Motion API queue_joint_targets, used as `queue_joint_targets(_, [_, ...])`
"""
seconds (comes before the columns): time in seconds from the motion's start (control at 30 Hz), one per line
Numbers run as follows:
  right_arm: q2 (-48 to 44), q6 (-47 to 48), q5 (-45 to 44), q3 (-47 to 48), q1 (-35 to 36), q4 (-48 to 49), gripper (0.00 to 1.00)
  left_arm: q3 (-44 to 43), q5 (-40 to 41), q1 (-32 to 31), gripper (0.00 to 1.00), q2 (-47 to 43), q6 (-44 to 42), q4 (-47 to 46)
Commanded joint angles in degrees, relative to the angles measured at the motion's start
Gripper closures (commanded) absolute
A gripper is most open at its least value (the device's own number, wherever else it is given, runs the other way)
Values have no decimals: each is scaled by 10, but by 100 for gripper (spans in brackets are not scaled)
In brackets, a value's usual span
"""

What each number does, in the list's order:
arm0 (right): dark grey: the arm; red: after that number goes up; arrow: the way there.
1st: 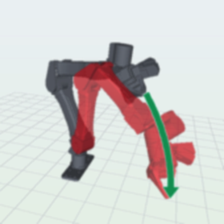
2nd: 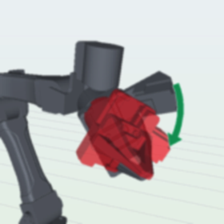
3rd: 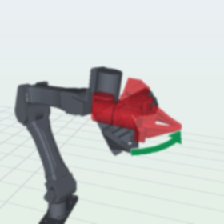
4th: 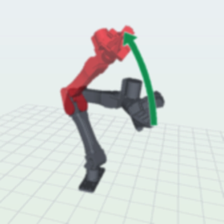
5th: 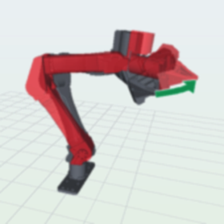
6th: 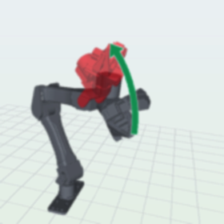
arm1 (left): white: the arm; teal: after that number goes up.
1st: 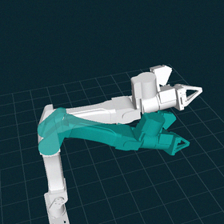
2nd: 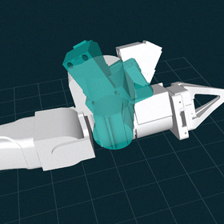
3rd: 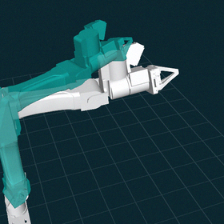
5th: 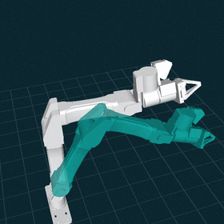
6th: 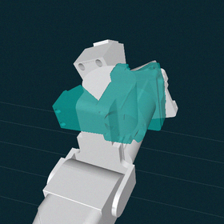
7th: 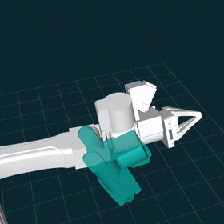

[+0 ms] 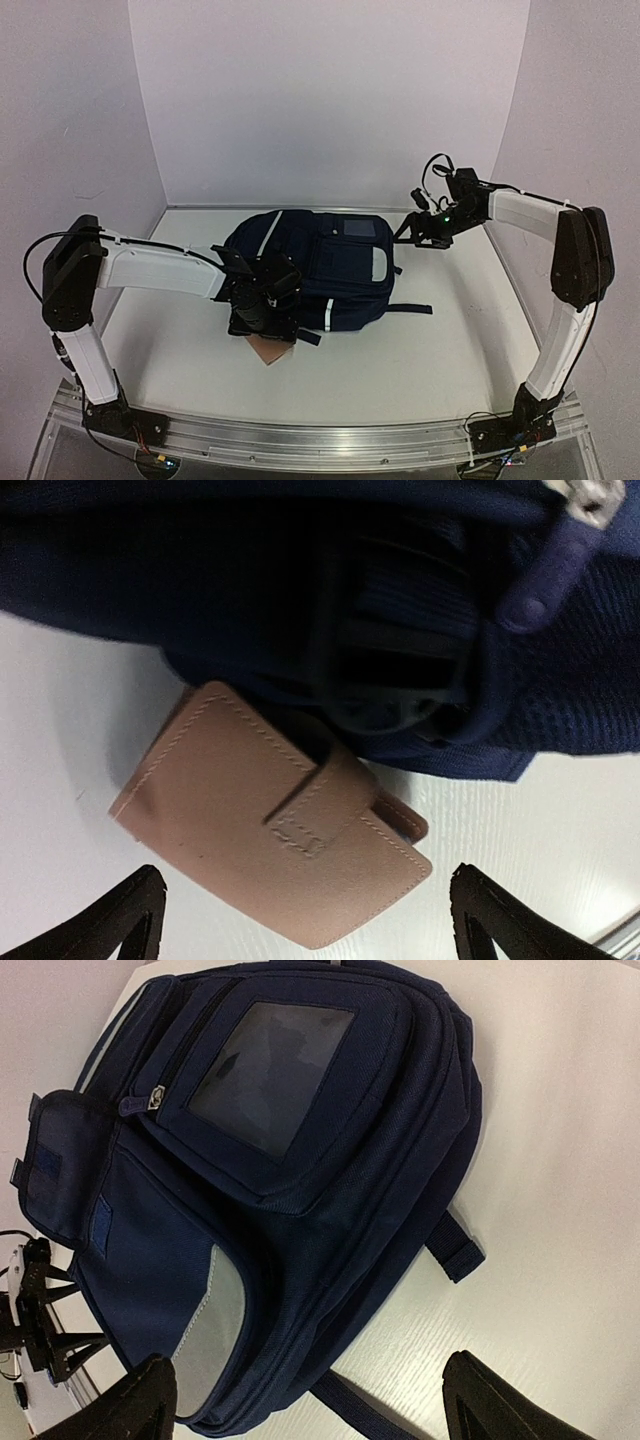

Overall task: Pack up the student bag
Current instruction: Pick up the personal item from the center of the board.

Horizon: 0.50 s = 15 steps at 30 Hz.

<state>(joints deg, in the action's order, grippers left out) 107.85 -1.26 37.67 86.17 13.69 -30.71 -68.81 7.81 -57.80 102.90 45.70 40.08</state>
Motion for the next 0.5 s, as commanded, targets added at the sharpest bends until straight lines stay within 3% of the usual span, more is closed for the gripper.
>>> queue_joint_targets(0.0, [0,8,7,20,2,-4,9,-47,76,-15,0,-10,174,89])
queue_joint_targets(0.1, [-1,8,6,18,3,-4,9,-64,72,-21,0,14,251,119])
queue_joint_targets(0.47, [-8,26,12,11,2,-8,8,-9,65,-21,0,-4,298,49])
